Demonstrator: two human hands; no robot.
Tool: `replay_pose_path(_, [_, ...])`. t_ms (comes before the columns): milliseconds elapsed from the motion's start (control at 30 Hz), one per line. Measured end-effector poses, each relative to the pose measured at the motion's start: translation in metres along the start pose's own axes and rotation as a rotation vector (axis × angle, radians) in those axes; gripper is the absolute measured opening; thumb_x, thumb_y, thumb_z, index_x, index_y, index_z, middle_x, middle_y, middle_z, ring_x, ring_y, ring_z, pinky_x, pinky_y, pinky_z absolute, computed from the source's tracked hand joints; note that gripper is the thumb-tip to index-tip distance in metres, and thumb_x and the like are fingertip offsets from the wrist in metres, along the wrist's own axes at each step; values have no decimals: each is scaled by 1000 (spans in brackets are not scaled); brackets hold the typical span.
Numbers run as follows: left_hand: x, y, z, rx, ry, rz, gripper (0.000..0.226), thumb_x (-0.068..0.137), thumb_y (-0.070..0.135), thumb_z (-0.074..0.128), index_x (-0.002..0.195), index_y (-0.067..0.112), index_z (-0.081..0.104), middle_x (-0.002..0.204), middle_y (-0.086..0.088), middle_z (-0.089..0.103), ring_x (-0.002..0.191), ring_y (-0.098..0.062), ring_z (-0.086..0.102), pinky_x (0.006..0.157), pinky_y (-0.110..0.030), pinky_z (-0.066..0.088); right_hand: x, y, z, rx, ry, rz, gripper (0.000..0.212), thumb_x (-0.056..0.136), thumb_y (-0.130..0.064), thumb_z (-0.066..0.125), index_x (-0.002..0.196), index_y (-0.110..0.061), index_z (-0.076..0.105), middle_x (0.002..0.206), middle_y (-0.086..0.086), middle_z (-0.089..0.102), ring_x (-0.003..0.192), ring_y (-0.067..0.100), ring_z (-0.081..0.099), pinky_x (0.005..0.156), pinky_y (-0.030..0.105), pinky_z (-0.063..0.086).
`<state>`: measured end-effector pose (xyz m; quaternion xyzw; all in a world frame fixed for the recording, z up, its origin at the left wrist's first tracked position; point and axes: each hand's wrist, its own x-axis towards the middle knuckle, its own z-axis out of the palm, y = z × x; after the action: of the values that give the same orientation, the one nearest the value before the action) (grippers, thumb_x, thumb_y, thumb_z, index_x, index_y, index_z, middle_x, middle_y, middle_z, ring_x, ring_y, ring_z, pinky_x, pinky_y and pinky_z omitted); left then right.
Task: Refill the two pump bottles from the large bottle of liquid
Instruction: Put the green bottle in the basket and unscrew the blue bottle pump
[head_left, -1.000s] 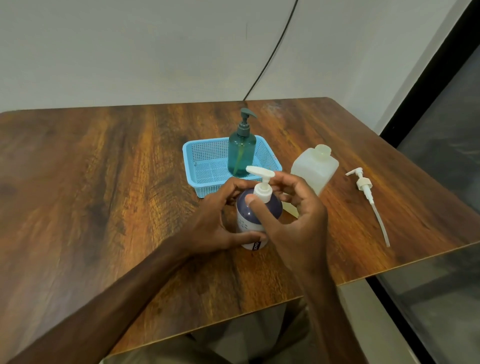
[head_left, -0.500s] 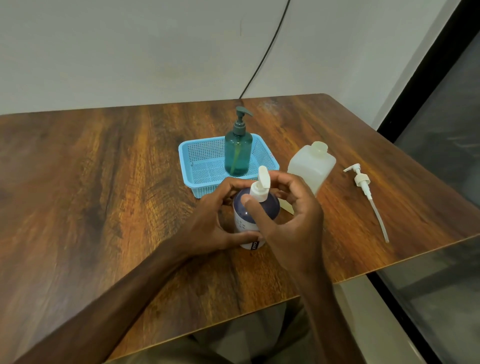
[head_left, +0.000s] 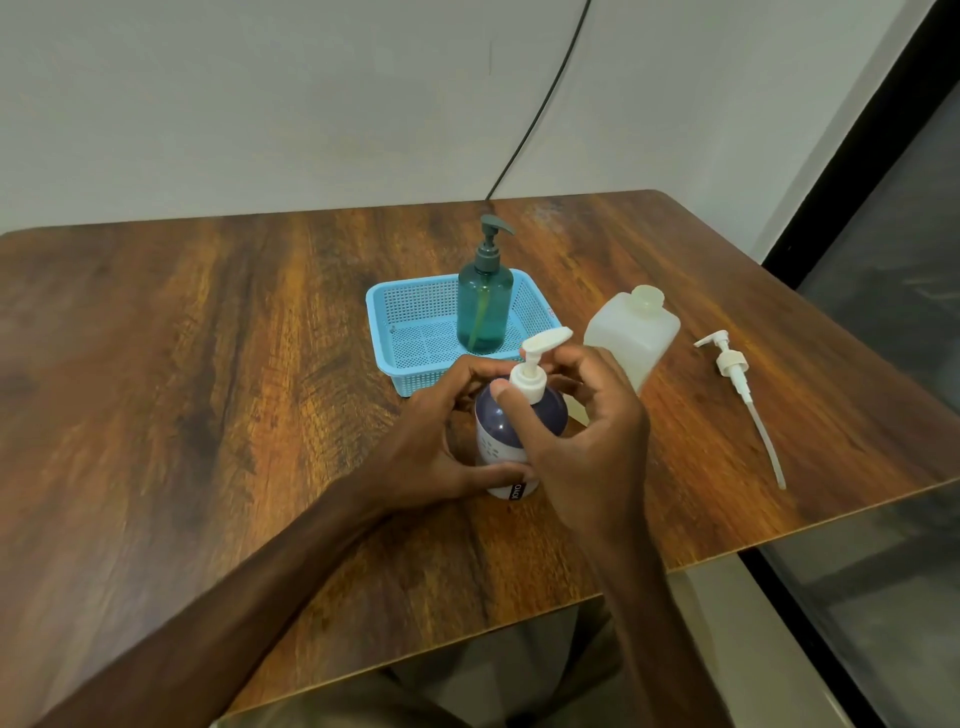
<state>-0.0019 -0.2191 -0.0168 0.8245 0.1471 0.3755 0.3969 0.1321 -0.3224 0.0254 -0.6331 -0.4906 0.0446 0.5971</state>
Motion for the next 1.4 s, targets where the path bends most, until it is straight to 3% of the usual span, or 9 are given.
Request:
replay_pose_path(200, [-1, 0, 1, 13, 1, -2, 84, 74, 25, 96, 141, 34, 47, 140, 28, 58, 131, -2, 59, 102, -12, 48, 1, 3, -8, 181, -102, 59, 41, 85, -27, 72, 124, -31, 60, 122, -15, 67, 115, 9, 65, 84, 33, 62])
replay_pose_path(333, [0, -2, 1, 2, -4, 3, 80, 75, 23, 96, 141, 23, 50, 139, 24, 59, 131, -6, 60, 101, -15, 50, 1, 2, -7, 125, -65, 48, 45, 78, -35, 80, 118, -27, 61, 118, -16, 66, 112, 7, 64, 84, 20, 59])
replay_pose_path(600, [0, 3, 1, 10, -1, 5, 82, 75, 27, 93, 141, 38, 45, 139, 32, 57, 130, 4, 58, 100, -8, 47, -2, 2, -5, 95, -70, 24, 37, 84, -32, 70, 120, -29, 61, 118, -18, 66, 112, 4, 64, 86, 27, 60])
replay_pose_path(733, [0, 2, 1, 6, -1, -6, 81, 76, 20, 95, 141, 31, 48, 139, 26, 59, 131, -3, 60, 102, -13, 49, -1, 1, -3, 38, -50, -20, 46, 79, -42, 78, 119, -26, 62, 116, -19, 65, 110, 1, 61, 83, 10, 54])
replay_pose_path(833, [0, -2, 1, -9, -6, -9, 82, 75, 15, 96, 142, 21, 50, 140, 23, 59, 133, -7, 60, 103, -16, 50, 2, 2, -4, -4, -30, -39, 42, 79, -42, 80, 113, -22, 65, 111, -16, 67, 105, 2, 63, 81, 11, 55])
replay_pose_path(967, [-1, -6, -1, -6, -10, -6, 83, 74, 14, 97, 143, 13, 51, 140, 18, 60, 132, -11, 61, 102, -19, 52, 1, 1, -4, -5, -52, -57, 37, 81, -38, 75, 114, -36, 60, 110, -39, 56, 107, -11, 59, 82, 5, 51])
replay_pose_path(1100, [-1, -3, 0, -15, -3, -20, 81, 75, 18, 96, 143, 15, 50, 140, 17, 60, 133, -11, 60, 103, -19, 51, -2, -2, -4, 34, -65, -32, 43, 79, -41, 74, 119, -37, 58, 110, -42, 52, 108, -18, 56, 77, -3, 43])
replay_pose_path(1300, [0, 1, 1, -17, -15, -33, 84, 75, 16, 96, 142, 29, 48, 141, 28, 58, 133, -1, 58, 102, -12, 49, 0, -4, -5, -29, 6, 9, 44, 77, -47, 80, 113, -31, 62, 112, -23, 65, 104, 0, 64, 83, 20, 59])
replay_pose_path(1400, [-1, -1, 1, -21, -16, -41, 83, 75, 15, 96, 142, 23, 49, 141, 25, 59, 132, -4, 59, 101, -13, 50, 0, -2, -6, 4, -32, -3, 39, 80, -32, 80, 115, -22, 66, 111, -18, 67, 106, 2, 64, 81, 15, 57])
